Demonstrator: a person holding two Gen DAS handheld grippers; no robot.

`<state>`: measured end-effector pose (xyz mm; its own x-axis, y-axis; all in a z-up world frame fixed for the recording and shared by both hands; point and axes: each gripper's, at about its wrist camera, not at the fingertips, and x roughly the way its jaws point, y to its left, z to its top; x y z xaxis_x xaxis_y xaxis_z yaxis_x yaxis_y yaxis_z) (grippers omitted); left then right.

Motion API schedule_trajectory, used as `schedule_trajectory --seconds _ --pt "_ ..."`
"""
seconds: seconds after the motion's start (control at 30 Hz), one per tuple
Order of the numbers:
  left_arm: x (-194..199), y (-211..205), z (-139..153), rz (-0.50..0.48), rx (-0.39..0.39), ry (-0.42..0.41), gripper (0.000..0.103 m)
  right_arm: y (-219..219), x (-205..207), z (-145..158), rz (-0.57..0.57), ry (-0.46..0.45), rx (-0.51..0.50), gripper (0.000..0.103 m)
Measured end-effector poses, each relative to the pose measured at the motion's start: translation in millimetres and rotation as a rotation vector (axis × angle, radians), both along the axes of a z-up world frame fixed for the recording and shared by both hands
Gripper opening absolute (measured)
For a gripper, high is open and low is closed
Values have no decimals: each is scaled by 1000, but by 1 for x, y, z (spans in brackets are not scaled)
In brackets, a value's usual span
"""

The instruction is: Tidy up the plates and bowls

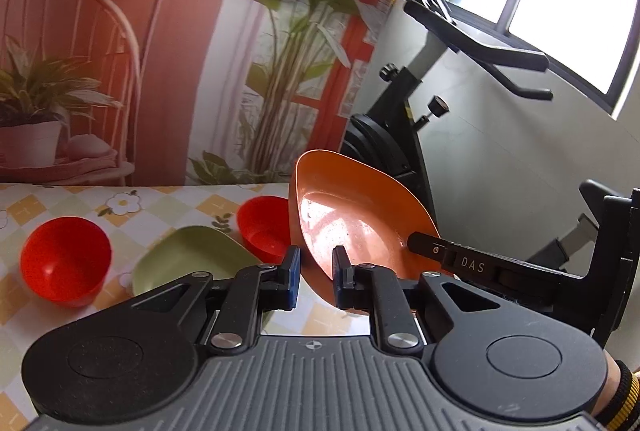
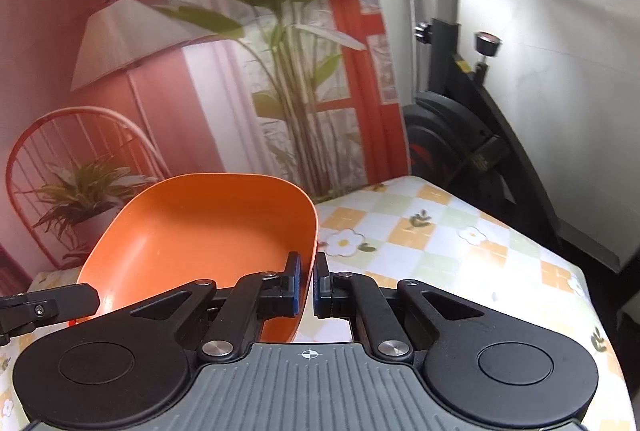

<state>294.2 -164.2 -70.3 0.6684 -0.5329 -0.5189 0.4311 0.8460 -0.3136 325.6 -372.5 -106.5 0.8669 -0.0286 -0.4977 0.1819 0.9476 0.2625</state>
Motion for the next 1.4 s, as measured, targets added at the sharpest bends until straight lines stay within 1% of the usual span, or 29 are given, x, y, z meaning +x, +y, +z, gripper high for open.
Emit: schedule_trajectory --seconds 0.13,0.23,0.37,0.5,0.57,0.67,0.83,0.93,1.03,1.2,1.3,1.4 --pt "12 30 9 67 -20 -12 18 32 34 19 99 -27 -49 5" --pt "22 47 12 116 -20 -9 18 55 59 29 166 -36 -88 5" --pt "33 65 10 169 -24 6 18 78 91 36 247 -41 -129 5" --pt "44 73 1 179 -20 28 18 89 106 33 278 -36 -151 5" --pt "50 71 -6 181 -10 43 18 90 107 26 280 -27 -154 5" --pt "60 68 -20 172 8 89 18 85 108 10 282 5 -142 4" --pt "60 63 -48 137 24 132 18 74 108 -21 287 62 -144 5" --pt "60 57 -67 126 42 163 18 67 103 -41 268 99 -114 5" --pt "68 56 -80 124 64 186 18 60 94 -57 242 121 -54 6" --pt "82 54 -83 123 110 173 18 55 81 -68 232 124 10 11" --pt "87 56 -81 123 122 167 18 55 76 -69 249 130 28 12" --pt "92 54 -82 122 154 158 18 58 73 -71 265 148 35 13"
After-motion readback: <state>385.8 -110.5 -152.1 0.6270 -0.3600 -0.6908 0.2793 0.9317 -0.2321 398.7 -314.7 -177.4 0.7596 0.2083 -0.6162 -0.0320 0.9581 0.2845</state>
